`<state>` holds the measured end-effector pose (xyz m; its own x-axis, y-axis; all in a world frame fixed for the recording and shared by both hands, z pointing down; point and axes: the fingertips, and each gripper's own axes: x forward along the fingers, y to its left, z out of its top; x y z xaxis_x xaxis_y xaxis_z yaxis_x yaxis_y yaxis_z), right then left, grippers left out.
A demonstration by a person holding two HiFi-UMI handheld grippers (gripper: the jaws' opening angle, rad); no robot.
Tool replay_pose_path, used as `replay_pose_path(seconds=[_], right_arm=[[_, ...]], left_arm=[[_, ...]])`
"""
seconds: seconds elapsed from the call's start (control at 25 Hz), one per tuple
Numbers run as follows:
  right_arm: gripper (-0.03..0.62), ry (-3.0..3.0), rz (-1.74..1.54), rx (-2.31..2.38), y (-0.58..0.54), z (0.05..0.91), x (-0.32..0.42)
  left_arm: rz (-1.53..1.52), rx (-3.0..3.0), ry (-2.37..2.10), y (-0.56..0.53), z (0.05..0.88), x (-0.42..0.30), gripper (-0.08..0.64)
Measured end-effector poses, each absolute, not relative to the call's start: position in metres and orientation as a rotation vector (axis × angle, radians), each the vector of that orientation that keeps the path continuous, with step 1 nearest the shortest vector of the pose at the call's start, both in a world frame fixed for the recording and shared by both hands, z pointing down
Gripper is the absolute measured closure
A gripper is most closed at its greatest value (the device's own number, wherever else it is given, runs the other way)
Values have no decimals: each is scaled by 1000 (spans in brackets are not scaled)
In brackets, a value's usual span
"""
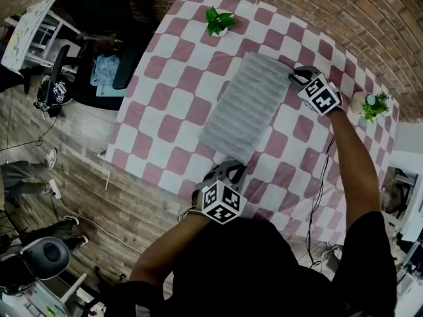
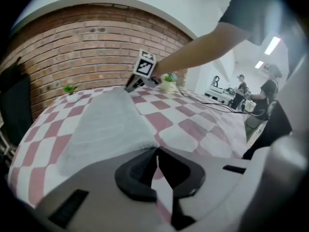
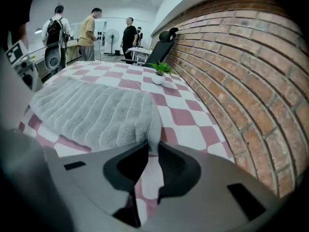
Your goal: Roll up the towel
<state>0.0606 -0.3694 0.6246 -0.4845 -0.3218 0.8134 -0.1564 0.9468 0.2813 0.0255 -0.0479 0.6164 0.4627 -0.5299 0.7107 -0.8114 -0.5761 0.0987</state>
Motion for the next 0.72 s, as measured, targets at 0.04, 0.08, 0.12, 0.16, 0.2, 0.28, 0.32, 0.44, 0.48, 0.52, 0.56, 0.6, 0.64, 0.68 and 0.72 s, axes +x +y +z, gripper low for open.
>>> replay_pose_path(seconds=[0.04,0.08,0.12,0.16,0.2,0.28,0.32,0.44,0.48,0.52,0.56,0.6,0.64,0.68,0.72], right_arm=[[526,-2071,-226,360,-376,625,60],[522,-2060,-241,388,-382,626,61],[512,-2051,-247,417,-387,627,62],[469,-2047,-245,448,-390,628,65],[403,-2050,-241,481,-391,627,69],[378,-2082,-233,550,-387,617,80],[374,-2116,-225,572,-381,610,87],[374,-2291,-215,528,-334,580,96],[374,-2365,-223,469,-307,569,96],[374,-2434,-236,394,-276,558,95],[374,-2494,-250,313,-242,547,94],[374,-2545,-263,235,-209,539,93],[374,-2577,-274,161,-178,533,92],[374,-2582,-287,96,-149,532,91],[374,-2564,-299,43,-122,535,89]], left_arm=[[891,2329,-1097,-53,613,45,548],[888,2354,-1078,-59,612,63,548],[888,2366,-1061,-63,612,78,546],[893,2368,-1046,-65,613,90,542],[903,2365,-1031,-65,615,98,537],[928,2353,-999,-56,621,105,493],[933,2345,-985,-48,624,103,451],[896,2357,-1005,-26,615,86,374],[877,2378,-1043,-21,607,76,374],[863,2402,-1093,-18,597,65,379],[857,2426,-1146,-18,588,52,380],[864,2449,-1197,-19,579,39,380],[887,2472,-1239,-22,573,26,380],[932,2497,-1264,-24,570,13,379],[1003,2527,-1266,-26,571,2,375]])
